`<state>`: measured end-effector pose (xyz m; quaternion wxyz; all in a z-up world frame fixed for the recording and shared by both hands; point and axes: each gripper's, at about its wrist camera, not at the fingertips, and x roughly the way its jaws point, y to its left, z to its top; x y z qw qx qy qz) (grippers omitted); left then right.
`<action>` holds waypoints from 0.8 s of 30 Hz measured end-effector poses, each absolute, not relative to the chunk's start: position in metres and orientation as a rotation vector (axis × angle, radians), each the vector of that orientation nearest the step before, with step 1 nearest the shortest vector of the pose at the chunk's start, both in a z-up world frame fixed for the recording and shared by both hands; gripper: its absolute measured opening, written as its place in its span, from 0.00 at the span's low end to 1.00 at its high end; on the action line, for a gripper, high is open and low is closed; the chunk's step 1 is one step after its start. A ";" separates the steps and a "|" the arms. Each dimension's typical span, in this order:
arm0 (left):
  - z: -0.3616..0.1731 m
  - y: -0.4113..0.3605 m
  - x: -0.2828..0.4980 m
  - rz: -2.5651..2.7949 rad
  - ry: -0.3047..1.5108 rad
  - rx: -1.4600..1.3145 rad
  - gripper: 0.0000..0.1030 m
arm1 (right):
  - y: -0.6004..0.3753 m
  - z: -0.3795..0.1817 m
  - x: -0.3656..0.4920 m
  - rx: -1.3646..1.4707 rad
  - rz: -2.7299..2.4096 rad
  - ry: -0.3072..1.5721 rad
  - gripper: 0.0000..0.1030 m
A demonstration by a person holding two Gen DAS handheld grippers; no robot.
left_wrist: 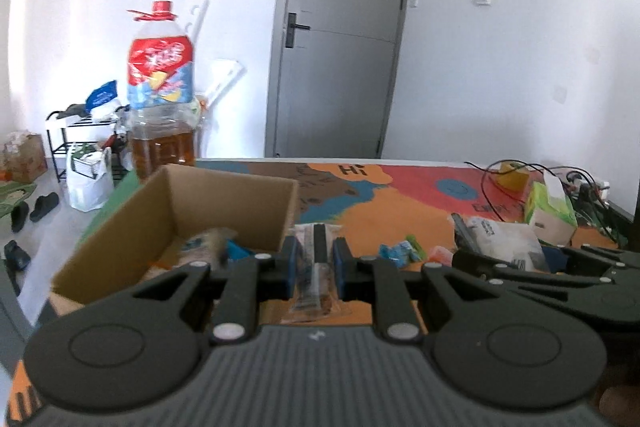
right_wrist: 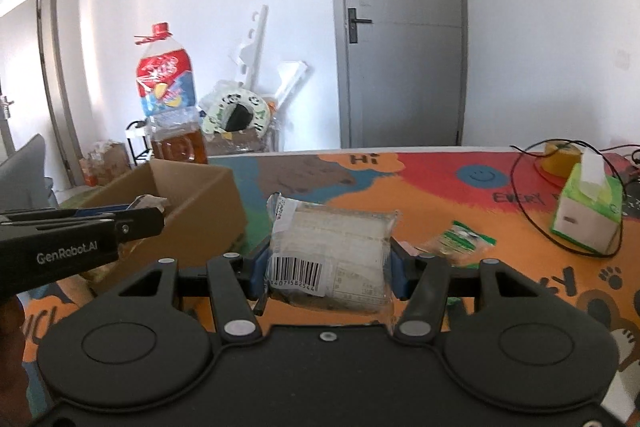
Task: Organize snacks
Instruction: 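Carry both held snacks over the cardboard box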
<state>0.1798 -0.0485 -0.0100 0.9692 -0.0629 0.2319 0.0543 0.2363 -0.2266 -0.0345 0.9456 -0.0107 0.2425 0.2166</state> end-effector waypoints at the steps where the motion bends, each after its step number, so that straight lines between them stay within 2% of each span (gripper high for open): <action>1: -0.008 -0.045 0.177 0.117 0.465 -0.128 0.17 | -0.224 -0.033 0.235 -0.017 0.450 0.491 0.54; 24: -0.009 0.054 0.174 0.184 0.458 -0.250 0.17 | -0.157 -0.012 0.232 0.019 0.539 0.476 0.54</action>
